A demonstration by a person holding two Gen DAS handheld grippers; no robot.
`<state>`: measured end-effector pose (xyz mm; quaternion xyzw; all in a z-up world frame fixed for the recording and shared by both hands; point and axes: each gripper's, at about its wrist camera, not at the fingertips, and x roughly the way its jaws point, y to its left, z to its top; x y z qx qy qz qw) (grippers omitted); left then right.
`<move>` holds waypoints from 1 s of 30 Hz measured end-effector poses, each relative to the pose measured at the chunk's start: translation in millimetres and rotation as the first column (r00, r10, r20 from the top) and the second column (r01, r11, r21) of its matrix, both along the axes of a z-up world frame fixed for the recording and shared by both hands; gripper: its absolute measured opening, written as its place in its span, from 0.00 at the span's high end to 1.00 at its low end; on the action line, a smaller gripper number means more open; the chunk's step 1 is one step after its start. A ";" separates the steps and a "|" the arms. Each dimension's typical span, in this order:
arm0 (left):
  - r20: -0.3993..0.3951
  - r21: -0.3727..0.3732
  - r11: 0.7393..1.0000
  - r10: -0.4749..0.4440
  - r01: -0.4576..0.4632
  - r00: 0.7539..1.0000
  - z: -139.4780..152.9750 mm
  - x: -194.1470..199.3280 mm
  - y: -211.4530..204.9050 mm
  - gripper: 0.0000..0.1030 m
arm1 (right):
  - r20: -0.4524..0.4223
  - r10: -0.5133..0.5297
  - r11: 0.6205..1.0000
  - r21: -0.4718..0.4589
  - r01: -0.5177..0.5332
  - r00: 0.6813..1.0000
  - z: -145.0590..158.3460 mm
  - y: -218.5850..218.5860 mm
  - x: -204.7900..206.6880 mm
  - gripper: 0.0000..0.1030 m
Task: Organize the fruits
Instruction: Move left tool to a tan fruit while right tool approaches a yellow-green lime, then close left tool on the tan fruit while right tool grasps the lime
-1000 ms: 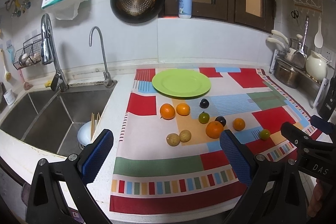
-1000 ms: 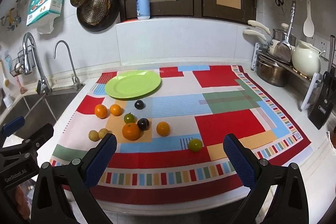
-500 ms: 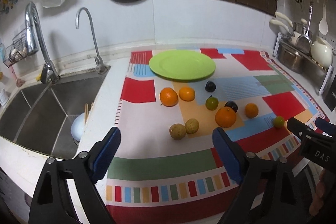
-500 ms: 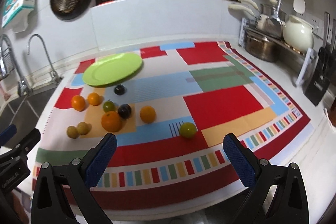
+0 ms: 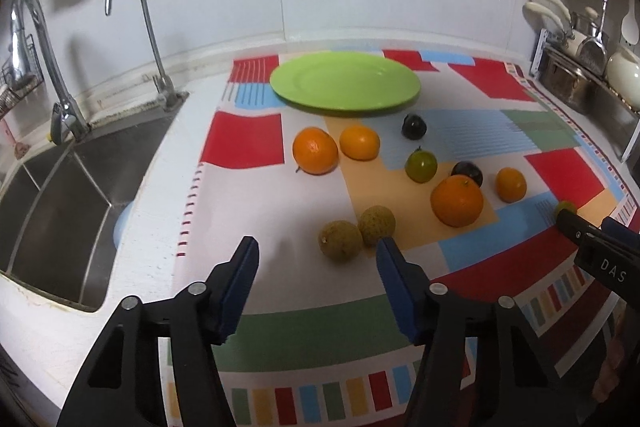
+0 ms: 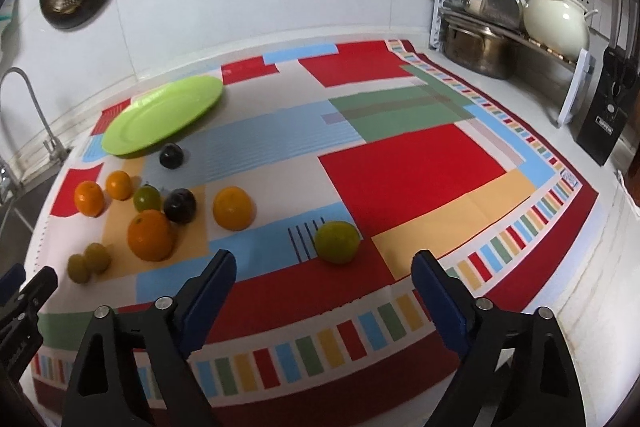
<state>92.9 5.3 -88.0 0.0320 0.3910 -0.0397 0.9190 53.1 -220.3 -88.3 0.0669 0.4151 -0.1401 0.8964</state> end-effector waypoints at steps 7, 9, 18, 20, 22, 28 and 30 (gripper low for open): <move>-0.022 -0.002 1.000 -0.009 0.009 1.000 -9.2 9.9 -3.2 0.50 | -0.034 -0.002 1.000 -0.017 0.002 0.999 -13.5 -3.9 11.2 0.25; -0.030 -0.006 1.000 -0.013 0.013 0.999 -11.1 11.8 -5.3 0.52 | -0.040 -0.002 1.000 -0.018 0.001 0.999 -16.0 -5.5 13.3 0.29; -0.047 -0.028 1.000 -0.004 0.002 0.999 -16.0 19.5 -5.4 0.59 | -0.050 0.004 1.000 -0.026 -0.005 0.999 -21.6 -12.3 21.3 0.44; -0.046 -0.031 1.000 -0.003 0.001 0.999 -16.2 20.9 -5.9 0.61 | -0.052 0.009 1.000 -0.026 -0.011 0.999 -22.4 -13.0 23.4 0.46; -0.045 -0.037 0.999 0.001 -0.003 0.999 -15.9 22.2 -6.0 0.64 | -0.053 0.012 1.000 -0.022 -0.013 0.999 -22.9 -14.1 25.4 0.51; -0.037 -0.044 0.999 -0.010 0.009 0.999 -16.7 24.6 -7.7 0.70 | -0.062 0.032 0.999 -0.013 -0.033 0.998 -26.5 -14.7 28.5 0.67; -0.044 -0.060 0.998 -0.012 0.009 0.999 -17.8 25.5 -6.8 0.71 | -0.061 0.040 0.999 -0.017 -0.041 0.997 -26.0 -13.7 28.2 0.69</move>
